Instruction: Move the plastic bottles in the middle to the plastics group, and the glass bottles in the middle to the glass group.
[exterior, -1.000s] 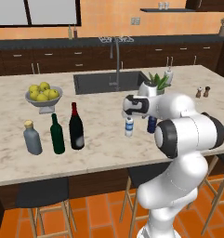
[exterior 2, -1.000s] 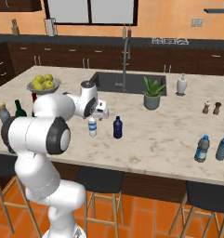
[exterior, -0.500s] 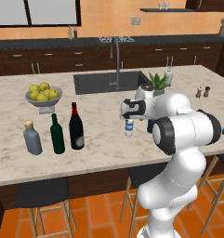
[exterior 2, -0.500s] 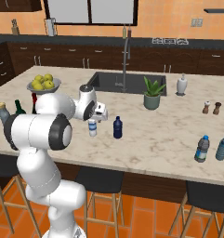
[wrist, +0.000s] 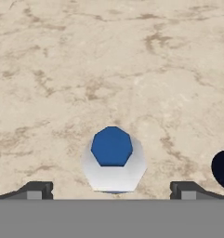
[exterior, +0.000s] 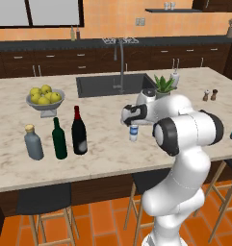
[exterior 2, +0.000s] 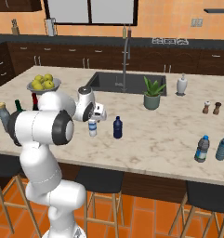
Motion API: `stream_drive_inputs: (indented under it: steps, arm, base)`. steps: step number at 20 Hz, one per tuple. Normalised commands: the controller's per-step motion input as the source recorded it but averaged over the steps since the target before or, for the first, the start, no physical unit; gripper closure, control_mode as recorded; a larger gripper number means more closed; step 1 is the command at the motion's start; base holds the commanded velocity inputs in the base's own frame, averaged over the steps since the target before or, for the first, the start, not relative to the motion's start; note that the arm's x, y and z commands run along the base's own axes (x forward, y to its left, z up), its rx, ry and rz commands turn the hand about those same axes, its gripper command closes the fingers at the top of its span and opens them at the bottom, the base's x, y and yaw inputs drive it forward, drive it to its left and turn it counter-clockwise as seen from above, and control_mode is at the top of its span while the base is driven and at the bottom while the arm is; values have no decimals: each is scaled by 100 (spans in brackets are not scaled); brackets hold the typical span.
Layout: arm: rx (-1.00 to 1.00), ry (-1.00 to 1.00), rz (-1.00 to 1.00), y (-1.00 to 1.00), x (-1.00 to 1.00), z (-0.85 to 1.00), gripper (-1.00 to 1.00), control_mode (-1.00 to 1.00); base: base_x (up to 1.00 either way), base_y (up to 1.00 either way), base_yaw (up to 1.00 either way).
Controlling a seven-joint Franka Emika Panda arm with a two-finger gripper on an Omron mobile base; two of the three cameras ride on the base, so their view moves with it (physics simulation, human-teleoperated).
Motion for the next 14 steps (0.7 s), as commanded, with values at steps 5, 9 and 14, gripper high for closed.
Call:
stream_drive_inputs:
  steps: [5, 9, 14]
  arm:
    - [0, -2, 0, 0, 25, -23, -100, -100]
    - [0, -1, 0, 0, 8, -7, -100, -100]
    - [0, 0, 0, 0, -1, 0, 100, -100]
  base:
    - [0, 0, 0]
    - [0, 0, 0]
    - [0, 0, 0]
